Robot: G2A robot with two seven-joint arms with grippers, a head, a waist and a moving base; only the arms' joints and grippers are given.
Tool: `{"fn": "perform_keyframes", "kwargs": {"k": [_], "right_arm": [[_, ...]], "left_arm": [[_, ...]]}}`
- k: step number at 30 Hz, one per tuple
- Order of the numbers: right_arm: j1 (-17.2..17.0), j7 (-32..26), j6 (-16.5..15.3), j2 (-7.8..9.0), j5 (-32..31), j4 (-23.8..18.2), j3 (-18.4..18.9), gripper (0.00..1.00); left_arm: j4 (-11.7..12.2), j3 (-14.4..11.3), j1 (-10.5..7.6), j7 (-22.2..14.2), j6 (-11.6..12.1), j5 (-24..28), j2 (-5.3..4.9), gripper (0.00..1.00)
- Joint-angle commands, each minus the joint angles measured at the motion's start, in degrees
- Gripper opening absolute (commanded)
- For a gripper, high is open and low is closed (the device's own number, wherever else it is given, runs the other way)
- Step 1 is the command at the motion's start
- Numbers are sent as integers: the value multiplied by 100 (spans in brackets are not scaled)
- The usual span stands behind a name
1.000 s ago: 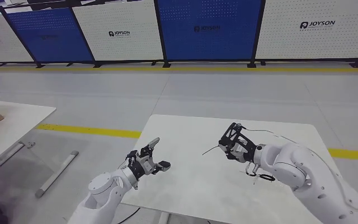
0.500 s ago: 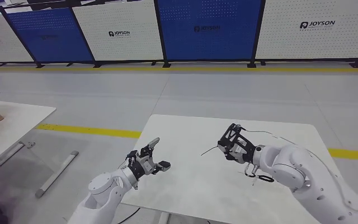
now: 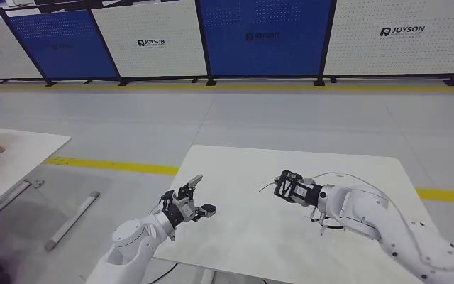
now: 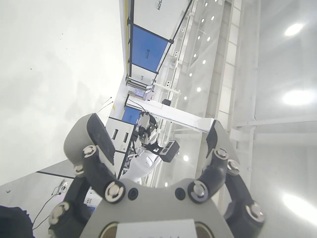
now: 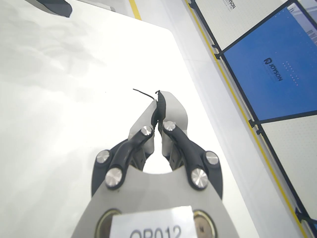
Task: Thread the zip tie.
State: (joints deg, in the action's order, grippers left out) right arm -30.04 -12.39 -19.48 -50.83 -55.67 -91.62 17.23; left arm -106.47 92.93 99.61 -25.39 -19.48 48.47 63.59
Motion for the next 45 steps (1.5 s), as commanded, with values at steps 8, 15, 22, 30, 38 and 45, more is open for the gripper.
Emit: {"fn": "perform_keyframes", "kwargs": {"k": [8,15,22,30,38,45], "right_arm": [[97,223,0,18,52,22,-151,0],[97,223,0,18,52,22,-151,0],[97,223,0,18,52,22,-151,0],[97,223,0,18,52,22,-151,0],[-2,50,70,-25,-524,-130,-51,0],[-96,-261,0,-167,-1470,-484,-11,0]], "left_arm": [[5,-10,-4,2,0,23,2,100],[-43,-483,-82,-87,0,870,-162,100],[-294,-1485,-218,255,0,1353,-727,100],[-333,-1946,-659,1139,0,1958,-1012,100],[-268,-2045,-723,1408,0,2360,-958,100],[-512,-2223,-1002,2241,0,2549,-936,100]]}}
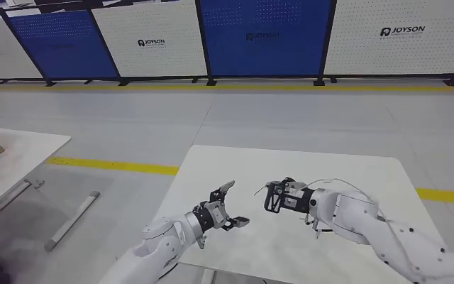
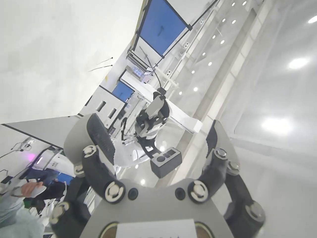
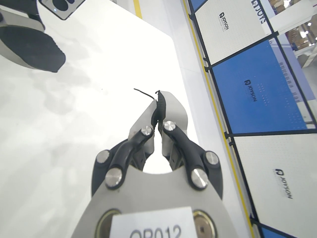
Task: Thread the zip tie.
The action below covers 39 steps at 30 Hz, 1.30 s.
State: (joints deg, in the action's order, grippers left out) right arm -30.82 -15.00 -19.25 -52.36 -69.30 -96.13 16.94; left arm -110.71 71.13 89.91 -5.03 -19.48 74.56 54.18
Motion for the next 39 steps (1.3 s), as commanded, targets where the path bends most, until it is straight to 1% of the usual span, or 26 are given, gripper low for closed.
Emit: {"fn": "perform_keyframes", "kwargs": {"k": [1,3,4,13,14,16,17,19,21,23,25,27,34,36,37,39], "right_arm": [[-37,25,-23,-24,-183,-61,19,0],[-49,31,-23,-34,-376,-113,-17,0],[-51,35,-23,-35,-405,-117,-17,0],[-51,35,-23,-35,-405,-117,-17,0],[-51,35,-23,-35,-405,-117,-17,0],[-51,35,-23,-35,-405,-117,-17,0],[-66,48,-19,-36,-408,-120,-13,0],[-135,185,1,-40,-587,-169,45,0],[-245,319,65,-25,-882,-262,111,0],[-354,406,122,7,-1073,-335,197,0],[-495,370,192,45,-1173,-404,314,0],[-549,345,192,61,-1215,-433,362,0],[-549,345,192,61,-1215,-433,362,0],[-549,345,192,61,-1215,-433,362,0],[-549,345,192,61,-1215,-433,362,0],[-549,345,192,61,-1215,-433,362,0]], "left_arm": [[-135,-85,-57,321,0,-104,8,100],[-164,-161,-171,657,0,-173,32,100],[-160,-199,-205,705,0,-166,41,100],[-160,-199,-205,705,0,-166,41,100],[-159,-197,-208,713,23,-176,43,100],[-191,-211,-229,959,195,-156,71,100],[-224,-258,-274,1165,234,-90,97,100],[-190,-318,-395,1478,247,232,146,100],[-152,-424,-558,1739,151,406,190,100],[-116,-528,-685,1929,36,452,221,100],[-83,-663,-810,2095,0,490,261,100],[-68,-784,-907,2110,0,521,290,100],[-68,-784,-907,2110,0,521,290,100],[-64,-810,-894,2007,17,586,301,100],[-51,-815,-907,1954,3,663,313,100],[-51,-852,-968,1978,0,707,332,100]]}}
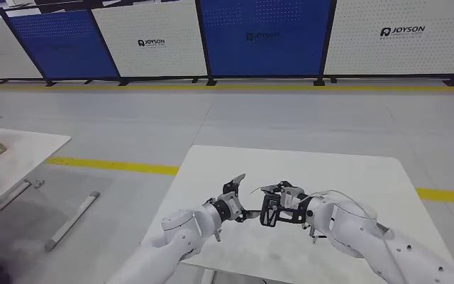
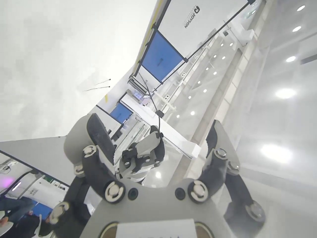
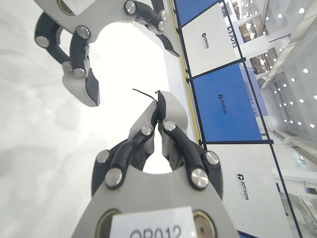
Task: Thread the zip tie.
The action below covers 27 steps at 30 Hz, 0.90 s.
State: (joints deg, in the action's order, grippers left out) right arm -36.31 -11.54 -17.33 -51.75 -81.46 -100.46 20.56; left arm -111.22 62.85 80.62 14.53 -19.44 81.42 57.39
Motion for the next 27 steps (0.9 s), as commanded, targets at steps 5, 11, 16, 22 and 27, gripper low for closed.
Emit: {"fn": "perform_keyframes", "kwargs": {"k": [5,11,16,22,27], "right_arm": [[0,0,0,0,0,0,0,0],[0,0,0,0,0,0,0,0],[0,0,0,0,0,0,0,0],[0,0,0,0,0,0,0,0],[0,0,0,0,0,0,0,0]], "left_arm": [[146,-277,-369,383,228,-125,110,100],[146,-277,-369,383,228,-125,110,100],[261,-370,-379,367,220,-289,142,100],[390,-388,-452,414,84,-106,194,46],[422,-318,-441,349,-4,-7,208,32]]}}
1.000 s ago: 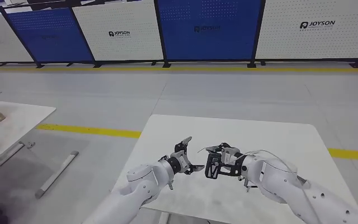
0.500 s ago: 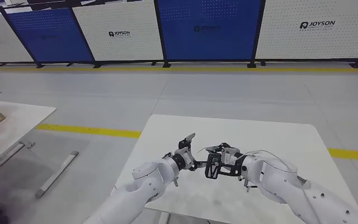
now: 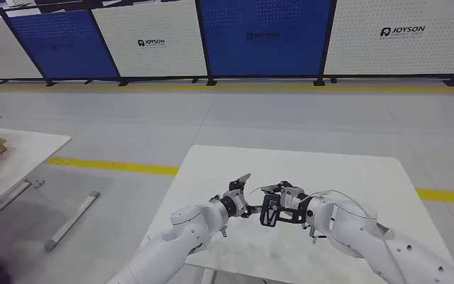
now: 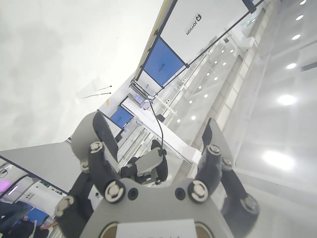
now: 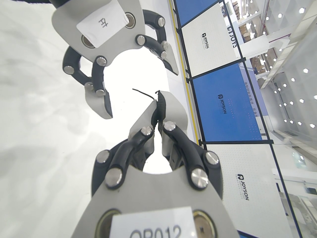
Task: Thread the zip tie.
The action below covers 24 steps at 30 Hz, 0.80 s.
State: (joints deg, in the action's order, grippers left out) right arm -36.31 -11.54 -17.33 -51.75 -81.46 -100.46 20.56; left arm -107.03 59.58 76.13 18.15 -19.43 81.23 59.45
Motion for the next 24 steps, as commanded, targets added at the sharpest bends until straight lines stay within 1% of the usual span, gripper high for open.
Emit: {"fn": "perform_keyframes", "kwargs": {"k": [1,4,8,10,11,12,13,14,15,17,21,22,24], "right_arm": [[0,0,0,0,0,0,0,0],[0,0,0,0,0,0,0,0],[0,0,0,0,0,0,0,0],[0,0,0,0,0,0,0,0],[0,0,0,0,0,0,0,0],[0,0,0,0,0,0,0,0],[0,0,0,0,0,0,0,0],[0,0,0,0,0,0,0,0],[0,0,0,0,0,0,0,0],[0,0,0,0,0,0,0,0],[0,0,0,0,0,0,0,0],[0,0,0,0,0,0,0,0],[0,0,0,0,0,0,0,0]], "left_arm": [[4,14,11,-19,-5,19,4,32],[1,21,20,-19,-5,26,13,32],[-1,8,14,-4,-5,36,25,27],[0,8,13,-4,-5,46,30,29],[2,12,14,-10,-5,60,33,37],[4,16,16,-14,-5,65,37,37],[6,16,18,-15,-5,64,40,34],[7,16,21,-17,-5,70,43,33],[10,18,23,-18,-5,76,47,28],[13,20,25,-24,-5,80,53,24],[16,12,27,-35,-5,62,65,10],[22,5,23,-34,-5,59,70,9],[33,1,15,-37,-5,77,78,0]]}}
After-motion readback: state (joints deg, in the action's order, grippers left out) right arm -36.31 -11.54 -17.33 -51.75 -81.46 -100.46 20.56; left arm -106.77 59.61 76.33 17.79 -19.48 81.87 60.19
